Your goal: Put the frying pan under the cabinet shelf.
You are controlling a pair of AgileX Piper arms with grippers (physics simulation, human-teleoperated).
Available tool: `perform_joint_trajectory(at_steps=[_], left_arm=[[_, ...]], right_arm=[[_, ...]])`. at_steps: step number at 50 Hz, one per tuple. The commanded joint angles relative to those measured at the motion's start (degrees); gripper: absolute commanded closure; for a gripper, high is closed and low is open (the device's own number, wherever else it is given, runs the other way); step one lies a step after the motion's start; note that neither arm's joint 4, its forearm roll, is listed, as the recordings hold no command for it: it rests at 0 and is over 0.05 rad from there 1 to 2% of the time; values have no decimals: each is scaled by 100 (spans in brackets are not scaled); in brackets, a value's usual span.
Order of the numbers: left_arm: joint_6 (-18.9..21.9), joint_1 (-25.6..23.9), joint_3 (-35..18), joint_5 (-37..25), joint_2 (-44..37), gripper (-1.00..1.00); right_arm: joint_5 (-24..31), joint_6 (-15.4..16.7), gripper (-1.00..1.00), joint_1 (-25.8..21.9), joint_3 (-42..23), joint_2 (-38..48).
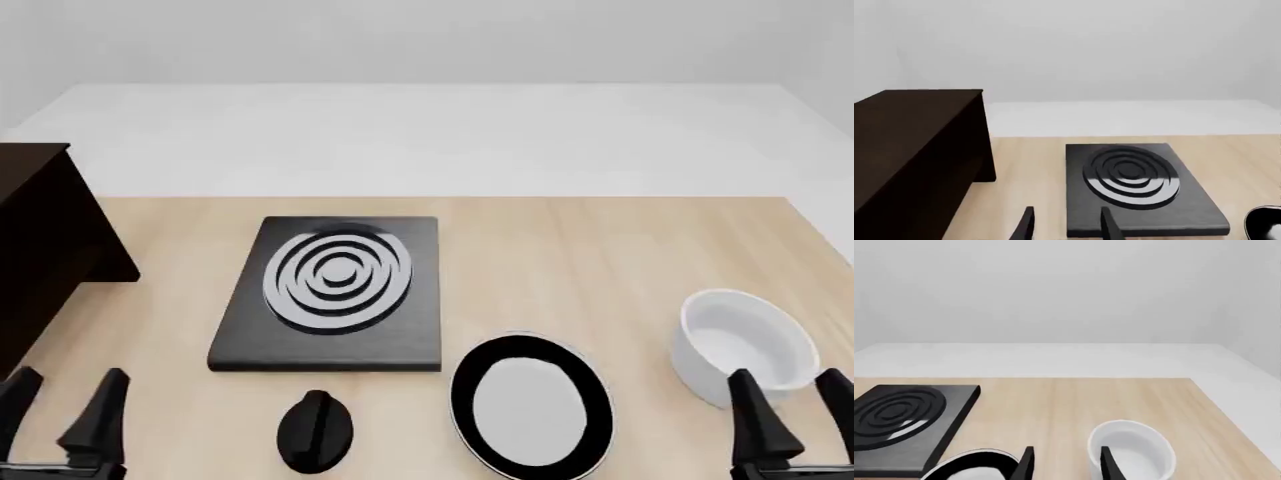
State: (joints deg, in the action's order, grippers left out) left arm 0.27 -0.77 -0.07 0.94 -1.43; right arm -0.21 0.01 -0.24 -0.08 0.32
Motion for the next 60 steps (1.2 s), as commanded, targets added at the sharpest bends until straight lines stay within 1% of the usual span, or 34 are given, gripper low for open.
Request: perform_joint_trajectory(at_steps=[1,5,7,8,10,11,12,13,14,16,18,23,24,25,27,28,30,31,32,34,36,37,39,40,42,43,44,48,50,53,54,58,59,60], left_arm=[[55,-54,-3,-28,-176,-100],[42,-304,-56,-162,-62,-100],[9,-375,-62,230,-671,-100],[215,-429,-69,349,-824,-100],[1082,-907,-16,726,-1237,-100],[1009,-997,-109,850,-1578,-100],[450,-894,-317,1136,-2488,-100],[537,-875,-440,1219,-2799,-100],[969,-993,-511,1212,-2885,-100],[1164,-1081,-685,1243,-3375,-100],[1240,-1276,-1064,735,-3223,-100],[910,-1884,-1958,-204,-3532,-100],[617,-2019,-2157,-382,-3778,-100],[766,-2119,-2282,-501,-3701,-100],[456,-2377,-2634,-813,-3890,-100],[603,-2553,-2784,-945,-3933,-100],[170,-2690,-3043,-1170,-4130,-100],[516,-2842,-3150,-1257,-4210,-100],[198,-2915,-3308,-1389,-4298,-100],[718,-3146,-3476,-1523,-4435,-100],[399,-3306,-3673,-1708,-4644,-100],[555,-3321,-3716,-1740,-4690,-100],[123,-3521,-3975,-1944,-4947,-100],[374,-3522,-4005,-1957,-4993,-100],[-177,-3788,-4318,-2137,-5128,-100],[-97,-3869,-4424,-2189,-5153,-100],[-462,-3892,-4544,-2292,-5261,-100],[-571,-4232,-5000,-2625,-5600,-100],[-839,-4379,-5092,-2698,-5709,-100],[-881,-4497,-5255,-2798,-5896,-100],[-1183,-4665,-5275,-2813,-5987,-100],[-1112,-4829,-5369,-2772,-6185,-100],[-1448,-4874,-5364,-2754,-6270,-100],[-1300,-4922,-5409,-2744,-6325,-100]], right_arm=[[7,26,-100,21,-20,9],[21,-3,-100,24,-24,8],[60,25,-100,21,-46,-18],[44,23,-100,21,-34,-14],[58,-10,-100,24,-38,-14],[60,-15,-100,25,-38,-14],[52,-2,-100,23,-33,-15],[48,11,-100,22,-32,-16],[43,24,-100,20,-31,-17],[53,13,-100,22,-36,-19],[60,-12,-100,24,-36,-17],[44,20,-100,21,-28,-19],[46,6,-100,23,-29,-16],[47,-5,-100,25,-29,-13],[34,-12,-100,25,-23,-3],[51,-6,-100,25,-34,-12],[47,15,-100,22,-31,-17],[41,16,-100,22,-28,-13],[48,8,-100,23,-31,-15],[79,-11,-100,25,-51,-21],[43,-8,-100,25,-29,-8],[33,-4,-100,24,-24,-2],[26,16,-100,22,-24,-2],[33,15,-100,22,-27,-6],[52,-7,-100,24,-35,-11],[59,-10,-100,24,-38,-13],[63,-10,-100,25,-41,-15],[21,9,-100,22,-22,2],[59,-5,-100,24,-38,-14],[33,-6,-100,24,-22,-4],[42,1,-100,23,-26,-12],[24,-3,-100,24,-19,2],[20,-8,-100,24,-18,6],[33,-7,-100,24,-22,-3]])
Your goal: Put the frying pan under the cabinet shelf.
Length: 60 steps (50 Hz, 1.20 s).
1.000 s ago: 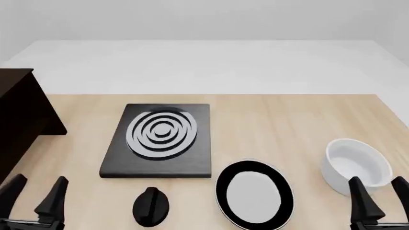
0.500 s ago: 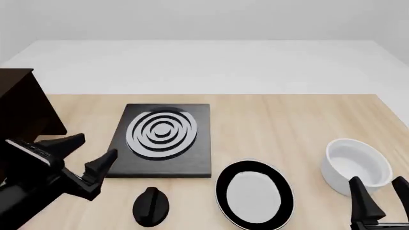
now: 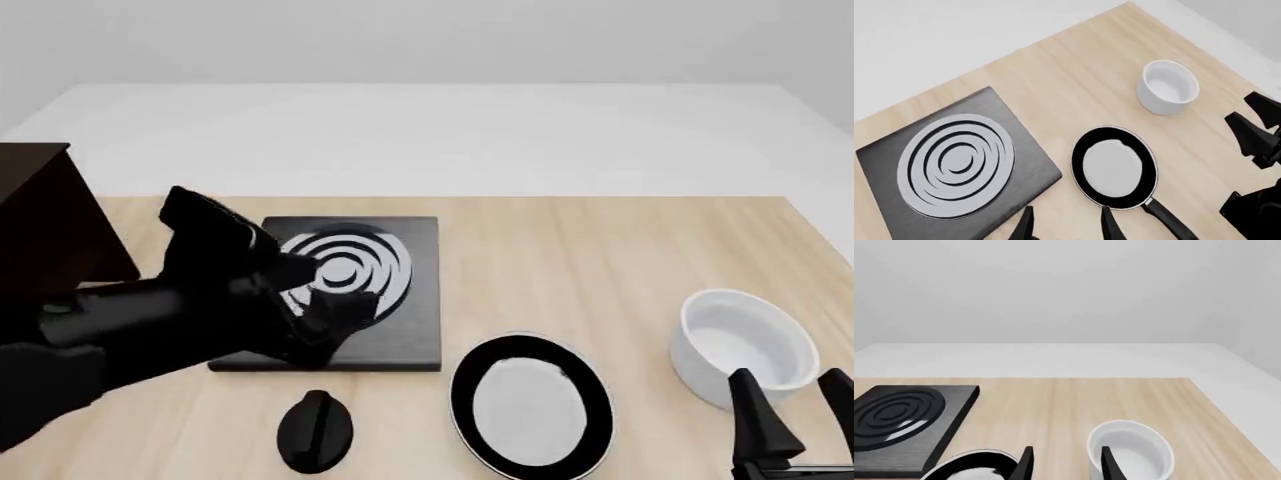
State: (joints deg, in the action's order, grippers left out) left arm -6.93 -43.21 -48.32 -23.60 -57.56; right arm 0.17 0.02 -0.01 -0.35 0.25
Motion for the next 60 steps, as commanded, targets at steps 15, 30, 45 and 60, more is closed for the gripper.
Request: perform_joint_trajectory(at_steps=[15,30,45,60], left_arm=[[-1761,-1159,-613,21,-1354,-100],[-2554,-1538,-356,552,-1643,-100],[-3137,-1809,-82,1127,-1939,-100],[-3627,-2063,239,1748,-2451,-100]], right_arm=[[-25,-4,-100,0,11,17],[-25,-4,-100,0,16,12],[-34,-3,-100,-1,13,22],[-90,8,-100,-4,19,71]])
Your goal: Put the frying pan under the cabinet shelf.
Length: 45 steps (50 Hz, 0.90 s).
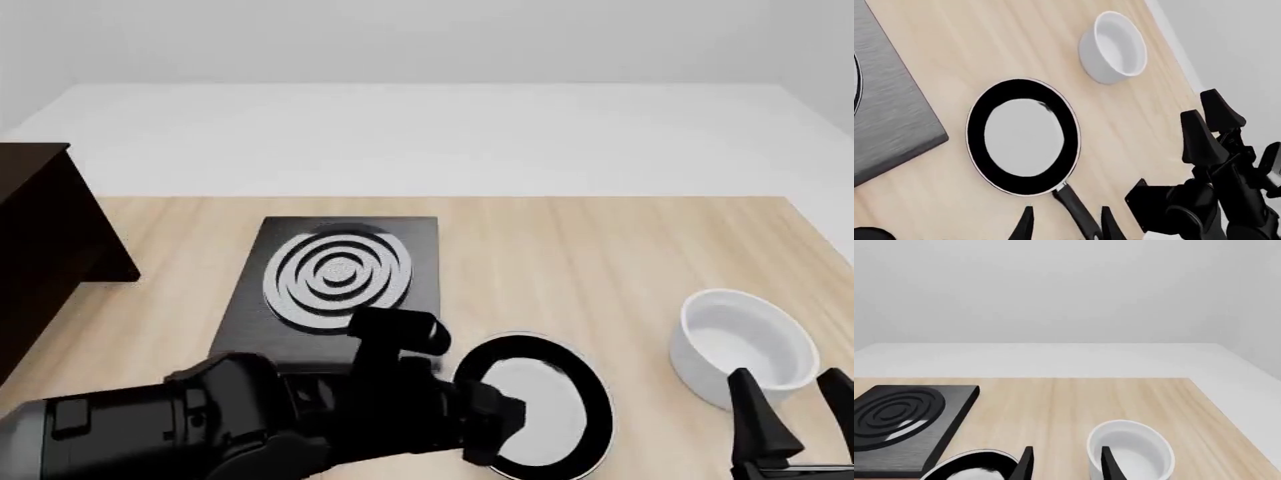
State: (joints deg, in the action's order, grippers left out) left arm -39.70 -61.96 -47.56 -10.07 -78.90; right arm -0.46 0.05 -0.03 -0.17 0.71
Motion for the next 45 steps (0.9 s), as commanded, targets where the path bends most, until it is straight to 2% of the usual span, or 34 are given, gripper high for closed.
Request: perform_joint_trajectory(at_steps=[1,5,7,8,9,10,18,21,22,23,24,29,41,45], left_arm=[[-469,-252,209,468,-344,-100],[-658,-380,251,658,-443,-100],[-588,-387,200,652,-476,-100],[-761,-438,284,755,-500,-100],[-623,-406,212,734,-516,-100],[-764,-470,272,817,-561,-100],[-928,-588,351,1038,-657,-100],[-1026,-640,426,1192,-677,-100],[-1207,-720,551,1389,-723,-100],[-1144,-702,551,1429,-770,-100],[-1293,-729,652,1574,-809,-100],[-1248,-733,663,1653,-869,-100],[-1699,-840,1050,2326,-1038,-100],[-1720,-817,1092,2447,-1106,-100]], right_arm=[[-25,5,-100,-1,0,23],[-40,-1,-100,0,4,37],[-104,5,-100,-1,7,98],[-24,4,-100,-1,-2,24],[-67,0,-100,0,5,62],[-35,-4,-100,-1,0,36],[-66,-6,-100,-1,5,63],[-98,1,-100,-1,7,91],[-81,4,-100,-3,5,75],[-77,1,-100,-2,5,71],[-38,-3,-100,-2,3,36],[-67,2,-100,-2,6,61],[-38,0,-100,-3,5,31],[-53,-2,-100,-3,8,45]])
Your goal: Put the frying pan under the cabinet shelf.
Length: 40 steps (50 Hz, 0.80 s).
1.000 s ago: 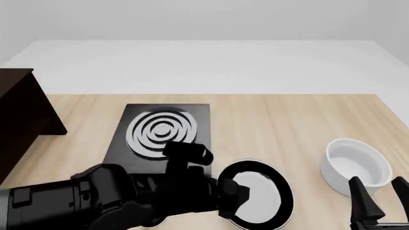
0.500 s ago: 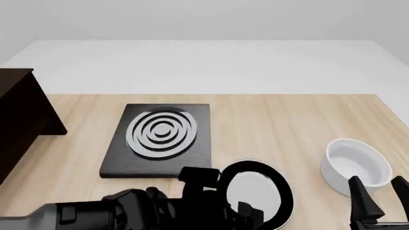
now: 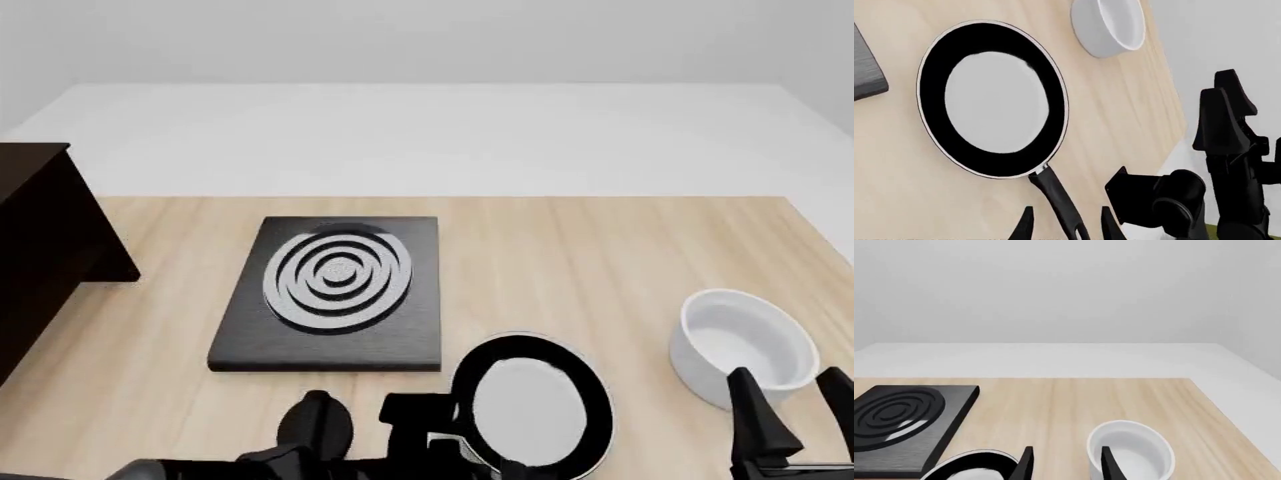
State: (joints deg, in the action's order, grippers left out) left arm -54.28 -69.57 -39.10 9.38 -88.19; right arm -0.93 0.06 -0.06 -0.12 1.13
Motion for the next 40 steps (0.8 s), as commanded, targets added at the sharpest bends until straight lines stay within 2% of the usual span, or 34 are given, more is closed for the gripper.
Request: perform_joint_trajectory(at_steps=[1,20,28,29,31,40], left_arm=[[-289,-74,264,552,-211,-100],[-664,-320,452,1308,-734,-100],[-621,-307,355,1321,-832,-100],[-728,-349,398,1424,-874,-100],[-651,-338,355,1381,-872,-100],[-787,-424,364,1607,-1087,-100]], right_arm=[[-49,-3,-100,0,4,46],[-66,-2,-100,-1,5,64],[-88,-4,-100,-3,6,85],[-85,0,-100,1,6,80],[-84,-1,-100,-1,6,79],[-87,-3,-100,-2,6,84]])
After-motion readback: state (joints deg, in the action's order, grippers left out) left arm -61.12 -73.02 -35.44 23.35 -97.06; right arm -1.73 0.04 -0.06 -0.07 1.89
